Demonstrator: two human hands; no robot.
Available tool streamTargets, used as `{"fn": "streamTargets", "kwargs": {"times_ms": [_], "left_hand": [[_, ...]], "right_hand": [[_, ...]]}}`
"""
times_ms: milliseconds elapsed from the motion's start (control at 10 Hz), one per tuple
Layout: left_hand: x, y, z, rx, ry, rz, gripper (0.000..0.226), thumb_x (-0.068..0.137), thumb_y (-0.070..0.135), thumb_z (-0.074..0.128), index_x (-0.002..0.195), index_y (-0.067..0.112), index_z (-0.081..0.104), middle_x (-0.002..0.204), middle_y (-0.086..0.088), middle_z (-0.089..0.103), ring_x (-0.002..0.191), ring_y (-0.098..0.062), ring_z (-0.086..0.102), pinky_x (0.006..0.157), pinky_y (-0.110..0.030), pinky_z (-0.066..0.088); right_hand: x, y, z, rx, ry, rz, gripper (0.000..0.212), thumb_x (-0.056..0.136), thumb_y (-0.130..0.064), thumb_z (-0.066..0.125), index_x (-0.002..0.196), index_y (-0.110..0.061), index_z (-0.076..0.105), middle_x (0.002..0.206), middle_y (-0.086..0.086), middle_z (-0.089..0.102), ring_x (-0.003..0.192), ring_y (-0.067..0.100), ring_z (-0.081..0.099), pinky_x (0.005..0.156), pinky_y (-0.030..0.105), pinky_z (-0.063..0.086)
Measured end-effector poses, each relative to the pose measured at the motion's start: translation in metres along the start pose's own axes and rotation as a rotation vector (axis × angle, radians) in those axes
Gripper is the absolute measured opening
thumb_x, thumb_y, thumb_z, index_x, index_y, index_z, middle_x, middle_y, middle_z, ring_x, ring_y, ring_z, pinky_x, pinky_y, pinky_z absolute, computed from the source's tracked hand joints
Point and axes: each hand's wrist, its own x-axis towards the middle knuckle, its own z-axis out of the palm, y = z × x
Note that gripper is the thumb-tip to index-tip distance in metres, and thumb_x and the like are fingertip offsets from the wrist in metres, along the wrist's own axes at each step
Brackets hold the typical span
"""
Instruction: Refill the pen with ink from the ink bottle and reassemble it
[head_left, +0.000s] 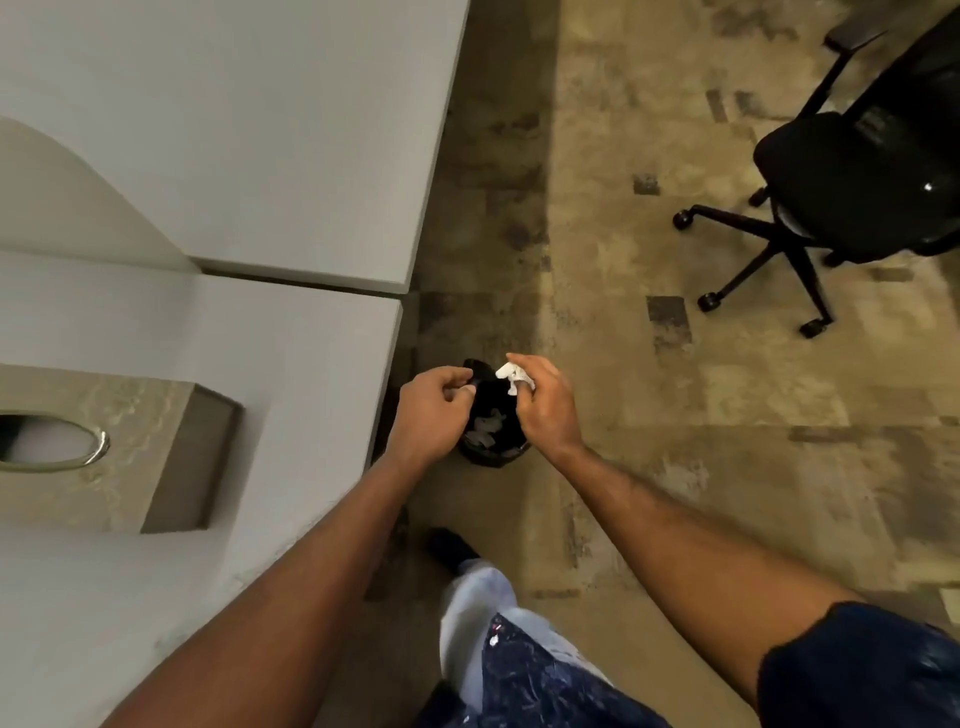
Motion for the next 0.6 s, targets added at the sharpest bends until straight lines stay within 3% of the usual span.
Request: {"fn": "streamTargets", "kwargs": {"times_ms": [100,200,300,400,600], "left_hand": [[0.012,-0.002,0.003,0.005,-0.015,-0.017,0.033,0.092,0.026,0.058,0.125,0.018,0.063,0.118,0.003,0.068,0.08,0.011,0.053,0.058,0.004,0.036],[0.03,-0.007,0.006,0.01,-0.022,-0.038,0.034,0.093,0.027,0.058,0.126,0.018,0.061,0.118,0.004,0.067,0.084,0.008,0.055,0.063,0.002,0.035],[0.039,-0.012,0.007,0.007,-0.012,-0.045,0.034,0.093,0.027,0.058,0.126,0.018,0.061,0.117,0.005,0.067,0.084,0.009,0.055,0.061,0.003,0.037],[0.053,-0.019,0.01,-0.026,-0.011,-0.048,0.034,0.093,0.027,0.059,0.125,0.017,0.062,0.108,0.009,0.067,0.084,0.013,0.054,0.061,0.008,0.036],[0.063,-0.013,0.018,-0.052,-0.036,-0.056,0.035,0.093,0.028,0.06,0.126,0.014,0.061,0.101,0.013,0.062,0.084,0.013,0.054,0.066,0.005,0.038]], "right_hand": [[0.016,0.017,0.008,-0.05,-0.034,0.04,0.042,0.085,0.01,0.049,0.12,-0.006,0.065,0.117,0.009,0.064,0.109,0.019,0.059,0.093,0.003,0.032],[0.038,0.046,0.028,-0.111,-0.185,0.154,0.05,0.086,0.008,0.052,0.133,-0.007,0.056,0.131,0.012,0.056,0.121,0.024,0.053,0.099,0.007,0.028],[0.048,0.065,0.042,-0.169,-0.343,0.242,0.061,0.086,0.002,0.059,0.143,-0.01,0.043,0.145,0.016,0.043,0.134,0.029,0.042,0.112,0.024,0.029],[0.058,0.087,0.052,-0.245,-0.426,0.345,0.071,0.085,-0.006,0.066,0.148,-0.012,0.034,0.151,0.015,0.033,0.138,0.031,0.035,0.114,0.036,0.031],[0.051,0.098,0.061,-0.327,-0.395,0.299,0.07,0.084,-0.016,0.068,0.146,-0.012,0.035,0.147,0.01,0.04,0.136,0.028,0.039,0.113,0.039,0.034]]}}
